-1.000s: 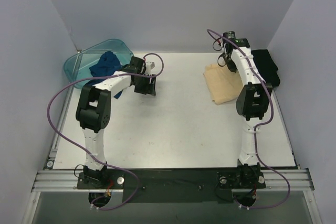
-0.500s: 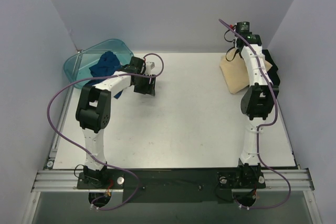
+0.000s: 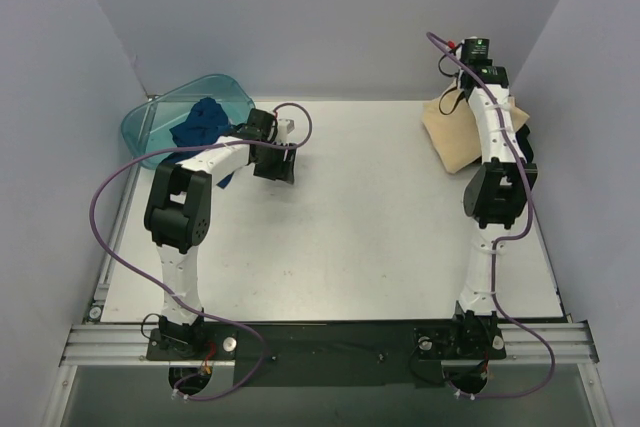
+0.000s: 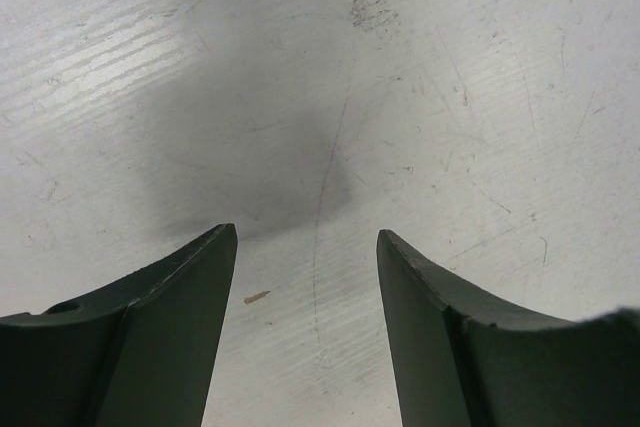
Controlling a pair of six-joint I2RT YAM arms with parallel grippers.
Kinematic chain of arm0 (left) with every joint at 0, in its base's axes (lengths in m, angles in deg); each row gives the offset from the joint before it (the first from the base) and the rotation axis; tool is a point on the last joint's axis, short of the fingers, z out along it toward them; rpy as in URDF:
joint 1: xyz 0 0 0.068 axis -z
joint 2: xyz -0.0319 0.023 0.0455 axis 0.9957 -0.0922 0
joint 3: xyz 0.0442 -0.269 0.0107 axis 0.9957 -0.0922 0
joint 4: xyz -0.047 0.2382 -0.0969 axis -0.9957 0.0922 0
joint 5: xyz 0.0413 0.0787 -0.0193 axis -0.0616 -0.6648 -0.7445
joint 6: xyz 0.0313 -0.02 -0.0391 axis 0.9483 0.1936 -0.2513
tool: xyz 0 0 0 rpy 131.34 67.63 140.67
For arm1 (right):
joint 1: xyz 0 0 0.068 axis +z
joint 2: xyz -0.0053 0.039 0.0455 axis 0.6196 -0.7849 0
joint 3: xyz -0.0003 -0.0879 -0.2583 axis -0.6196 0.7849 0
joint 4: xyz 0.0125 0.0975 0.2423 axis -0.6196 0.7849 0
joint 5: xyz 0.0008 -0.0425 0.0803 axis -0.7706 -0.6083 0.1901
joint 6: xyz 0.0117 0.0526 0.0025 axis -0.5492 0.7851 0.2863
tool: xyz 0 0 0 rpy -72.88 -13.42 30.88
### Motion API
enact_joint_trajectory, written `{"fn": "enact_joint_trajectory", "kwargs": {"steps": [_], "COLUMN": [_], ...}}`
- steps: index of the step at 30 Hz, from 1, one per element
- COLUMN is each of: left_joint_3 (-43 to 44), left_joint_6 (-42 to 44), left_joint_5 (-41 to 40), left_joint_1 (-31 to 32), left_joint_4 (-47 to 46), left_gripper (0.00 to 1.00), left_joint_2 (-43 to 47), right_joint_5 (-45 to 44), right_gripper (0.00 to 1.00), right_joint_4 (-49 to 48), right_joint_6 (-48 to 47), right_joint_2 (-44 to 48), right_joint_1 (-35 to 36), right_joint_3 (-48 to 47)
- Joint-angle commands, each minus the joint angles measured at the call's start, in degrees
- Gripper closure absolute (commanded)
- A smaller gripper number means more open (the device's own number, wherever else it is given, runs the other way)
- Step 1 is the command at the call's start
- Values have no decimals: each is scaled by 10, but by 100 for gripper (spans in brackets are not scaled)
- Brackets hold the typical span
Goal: Fold and stack the t-shirts
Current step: Put the neatly folded tshirt into the corner of the board with the right arm
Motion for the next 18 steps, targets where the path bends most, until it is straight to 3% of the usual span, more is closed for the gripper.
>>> {"fn": "enact_joint_trajectory", "kwargs": {"steps": [1,18], "left_joint_3": [-5,-17], "left_joint_6": [12,42], "left_joint_5": [-7,-33], "left_joint_1": [2,10], "left_joint_4": [-6,2], "left_gripper": [32,31], "left_joint_2": [27,35], "right_joint_5": [-13,1], "right_gripper": [100,100], "right_joint_4": [-42,-122], "right_joint_6": [7,43], "right_joint_2": [13,-73], "right_joint_1": [-29,-98], "right_joint_3": [-11,-12]}}
